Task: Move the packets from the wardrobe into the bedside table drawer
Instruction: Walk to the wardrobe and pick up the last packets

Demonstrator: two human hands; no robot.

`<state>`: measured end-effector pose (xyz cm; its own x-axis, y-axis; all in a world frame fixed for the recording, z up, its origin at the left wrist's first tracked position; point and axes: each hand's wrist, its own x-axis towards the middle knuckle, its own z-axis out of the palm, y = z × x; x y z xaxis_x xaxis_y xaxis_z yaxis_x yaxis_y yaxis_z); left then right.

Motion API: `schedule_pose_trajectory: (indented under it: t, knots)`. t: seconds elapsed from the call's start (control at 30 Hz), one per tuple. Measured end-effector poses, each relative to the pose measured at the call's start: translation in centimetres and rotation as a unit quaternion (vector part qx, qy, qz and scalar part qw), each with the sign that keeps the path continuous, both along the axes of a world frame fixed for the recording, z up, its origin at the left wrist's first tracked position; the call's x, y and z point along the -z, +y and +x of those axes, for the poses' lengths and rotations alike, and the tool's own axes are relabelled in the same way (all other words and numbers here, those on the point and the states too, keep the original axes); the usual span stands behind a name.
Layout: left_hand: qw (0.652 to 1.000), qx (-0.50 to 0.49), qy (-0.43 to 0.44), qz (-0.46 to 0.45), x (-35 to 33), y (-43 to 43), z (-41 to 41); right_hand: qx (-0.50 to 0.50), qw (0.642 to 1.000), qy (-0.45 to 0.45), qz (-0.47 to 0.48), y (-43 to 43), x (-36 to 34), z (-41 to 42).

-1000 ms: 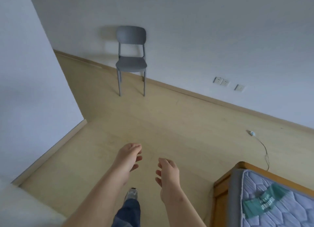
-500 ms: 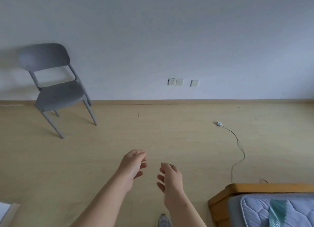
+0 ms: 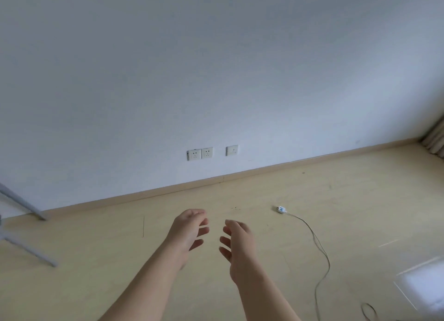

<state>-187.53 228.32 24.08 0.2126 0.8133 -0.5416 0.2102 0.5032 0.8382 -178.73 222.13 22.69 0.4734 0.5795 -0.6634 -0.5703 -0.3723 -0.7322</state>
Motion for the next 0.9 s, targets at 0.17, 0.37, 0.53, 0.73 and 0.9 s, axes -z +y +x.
schedule_pose_trajectory:
  t: [0.17, 0.37, 0.53, 0.73, 0.9]
  knots:
    - [0.998, 0.068, 0.011, -0.011, 2.0, 10.2, 9.1, 0.080, 0.997, 0.010, -0.014, 8.6, 2.2, 8.3]
    - [0.989, 0.145, 0.036, -0.001, 1.6, 25.0, 21.3, 0.161, 0.986, 0.019, -0.021, 21.6, 2.3, 19.5]
    - [0.976, 0.213, 0.054, -0.005, 1.0, 33.3, 33.2, 0.238, 0.970, 0.038, -0.025, 28.7, 1.7, 28.6]
    - [0.952, 0.300, 0.058, -0.034, 2.8, 38.2, 48.4, 0.351, 0.928, 0.128, 0.002, 33.8, 3.9, 42.7]
    - [0.937, 0.340, 0.071, -0.031, 2.3, 41.2, 62.4, 0.381, 0.917, 0.121, 0.001, 36.7, 2.8, 57.3]
